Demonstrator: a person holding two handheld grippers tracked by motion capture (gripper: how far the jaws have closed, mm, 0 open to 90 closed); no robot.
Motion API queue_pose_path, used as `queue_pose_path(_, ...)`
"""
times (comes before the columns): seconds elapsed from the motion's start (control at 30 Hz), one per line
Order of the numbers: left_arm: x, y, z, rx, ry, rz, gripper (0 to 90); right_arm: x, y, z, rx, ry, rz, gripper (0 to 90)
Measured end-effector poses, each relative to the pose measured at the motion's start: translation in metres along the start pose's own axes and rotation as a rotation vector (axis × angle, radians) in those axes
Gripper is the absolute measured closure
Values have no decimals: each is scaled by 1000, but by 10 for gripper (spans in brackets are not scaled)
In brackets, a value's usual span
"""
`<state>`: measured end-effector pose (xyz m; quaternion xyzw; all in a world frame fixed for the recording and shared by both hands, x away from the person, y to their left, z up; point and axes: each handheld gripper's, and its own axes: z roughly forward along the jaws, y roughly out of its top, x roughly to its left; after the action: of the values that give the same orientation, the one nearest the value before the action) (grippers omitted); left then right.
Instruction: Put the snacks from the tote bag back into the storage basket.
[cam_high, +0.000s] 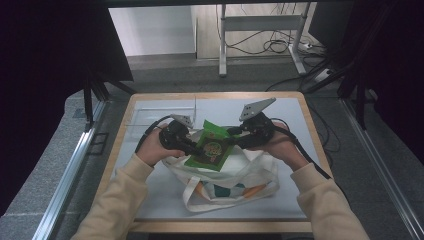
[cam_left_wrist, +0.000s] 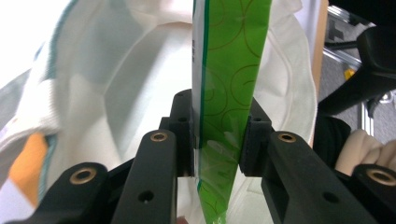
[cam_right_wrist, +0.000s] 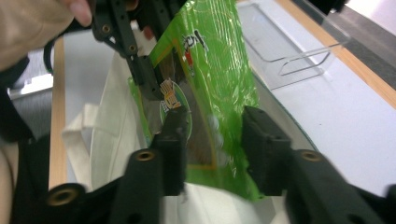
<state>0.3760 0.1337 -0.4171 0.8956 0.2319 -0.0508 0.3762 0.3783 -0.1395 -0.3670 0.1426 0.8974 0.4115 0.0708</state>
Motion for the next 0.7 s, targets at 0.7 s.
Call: queue_pose_path(0.7,-12,-20,-13,-120,47,-19,722,5,-41,-5,-79,-59,221,323)
